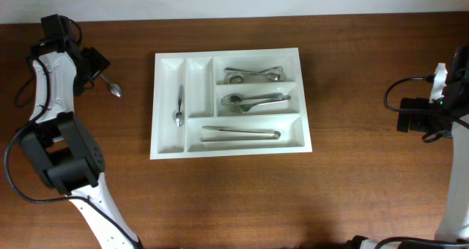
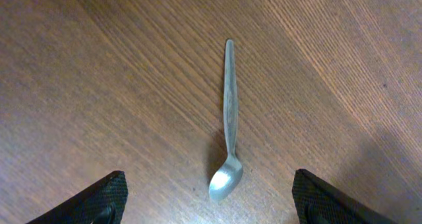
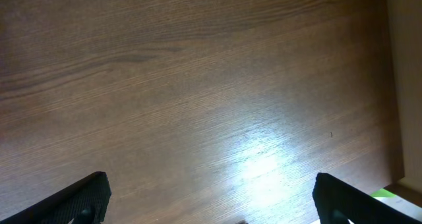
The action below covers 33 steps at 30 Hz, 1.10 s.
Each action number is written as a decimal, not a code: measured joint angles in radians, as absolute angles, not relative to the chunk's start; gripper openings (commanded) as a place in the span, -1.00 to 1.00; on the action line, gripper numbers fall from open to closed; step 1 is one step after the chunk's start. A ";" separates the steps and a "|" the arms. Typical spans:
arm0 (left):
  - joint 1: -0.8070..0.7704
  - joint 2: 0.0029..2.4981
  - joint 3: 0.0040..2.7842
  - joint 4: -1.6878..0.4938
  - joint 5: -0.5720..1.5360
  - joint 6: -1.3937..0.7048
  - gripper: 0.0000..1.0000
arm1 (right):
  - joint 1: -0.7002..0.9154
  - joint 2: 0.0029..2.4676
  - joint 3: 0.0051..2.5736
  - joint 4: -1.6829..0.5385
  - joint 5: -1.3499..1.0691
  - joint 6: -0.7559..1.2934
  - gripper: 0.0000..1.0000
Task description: Pack container
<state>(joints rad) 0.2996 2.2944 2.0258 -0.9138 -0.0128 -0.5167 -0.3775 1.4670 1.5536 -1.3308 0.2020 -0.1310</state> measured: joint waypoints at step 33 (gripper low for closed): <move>0.300 2.431 2.032 -0.869 -0.003 -0.517 0.64 | -0.377 1.467 1.554 -1.331 0.202 -0.131 0.98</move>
